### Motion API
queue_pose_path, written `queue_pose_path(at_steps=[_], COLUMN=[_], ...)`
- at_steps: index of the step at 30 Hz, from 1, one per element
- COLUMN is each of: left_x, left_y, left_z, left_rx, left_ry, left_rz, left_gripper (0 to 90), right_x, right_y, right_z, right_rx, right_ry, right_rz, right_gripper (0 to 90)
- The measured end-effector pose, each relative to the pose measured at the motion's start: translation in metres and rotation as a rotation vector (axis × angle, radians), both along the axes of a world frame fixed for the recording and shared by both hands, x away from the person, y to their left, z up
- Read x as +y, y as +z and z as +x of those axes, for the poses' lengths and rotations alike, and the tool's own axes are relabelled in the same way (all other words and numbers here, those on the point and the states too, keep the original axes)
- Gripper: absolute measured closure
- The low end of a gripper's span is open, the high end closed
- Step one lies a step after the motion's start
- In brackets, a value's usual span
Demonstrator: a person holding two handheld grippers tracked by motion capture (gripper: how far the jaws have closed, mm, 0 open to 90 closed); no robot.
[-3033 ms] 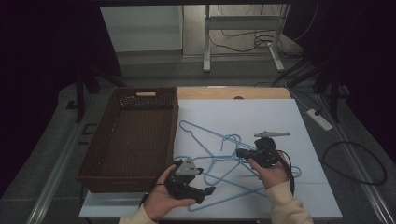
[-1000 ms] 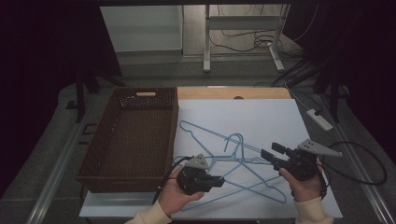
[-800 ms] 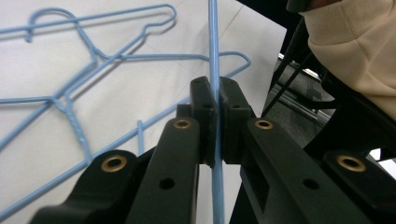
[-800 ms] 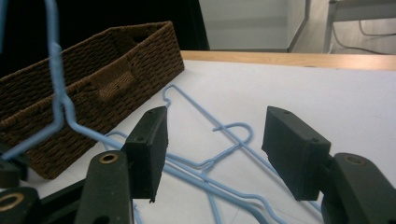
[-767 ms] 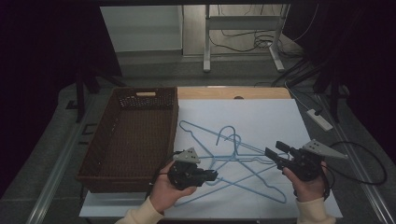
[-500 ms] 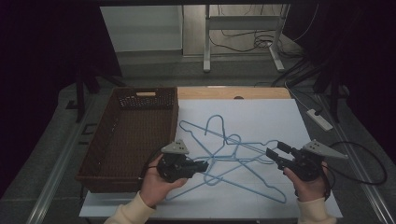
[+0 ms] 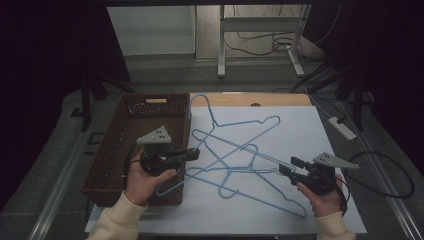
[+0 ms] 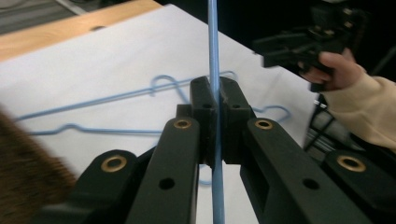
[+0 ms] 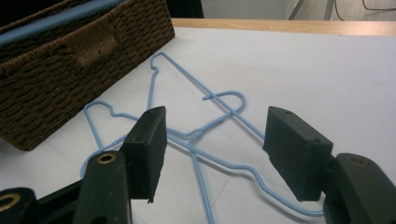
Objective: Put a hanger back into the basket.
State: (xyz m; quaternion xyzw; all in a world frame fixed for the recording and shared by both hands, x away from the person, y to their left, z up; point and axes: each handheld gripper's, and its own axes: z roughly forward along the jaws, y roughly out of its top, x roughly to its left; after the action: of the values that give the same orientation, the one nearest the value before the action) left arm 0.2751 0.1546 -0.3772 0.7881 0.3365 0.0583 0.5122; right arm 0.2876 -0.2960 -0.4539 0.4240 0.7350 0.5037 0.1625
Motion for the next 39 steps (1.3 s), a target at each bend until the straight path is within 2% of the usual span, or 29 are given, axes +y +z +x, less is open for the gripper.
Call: queue_pose_path(at_steps=[4,12,17,20,21,27,39], left_x=[0.018,0.067,0.096,0.109,0.115,0.136,0.159], left_y=[0.003,0.002,-0.003,-0.004,-0.005,-0.010,-0.020], left_z=[0.008,0.022,0.027,0.027,0.026,0.025,0.030], left_rx=[-0.006,-0.022,-0.024,-0.030,-0.029,-0.022,-0.016], left_ry=[0.043,0.144,0.216,0.233,0.254,0.297,0.348], left_rz=[0.001,-0.018,-0.011,-0.007,0.008,0.035,0.069], left_gripper=[86.6,86.6,86.6,86.6,86.6,86.6,86.6], right_x=[0.000,0.001,0.001,0.001,0.001,0.000,0.002], right_y=[-0.002,-0.005,-0.005,-0.005,-0.005,-0.006,-0.008], right_z=[0.001,0.002,0.002,0.002,0.002,0.003,0.004], right_rx=[0.007,0.015,0.019,0.019,0.019,0.023,0.031], right_ry=[0.003,0.005,0.000,-0.003,-0.005,-0.008,-0.006], right_rz=[-0.018,-0.034,-0.048,-0.049,-0.047,-0.050,-0.057], right_gripper=[40.0,40.0,39.9,39.9,39.9,39.9,40.0])
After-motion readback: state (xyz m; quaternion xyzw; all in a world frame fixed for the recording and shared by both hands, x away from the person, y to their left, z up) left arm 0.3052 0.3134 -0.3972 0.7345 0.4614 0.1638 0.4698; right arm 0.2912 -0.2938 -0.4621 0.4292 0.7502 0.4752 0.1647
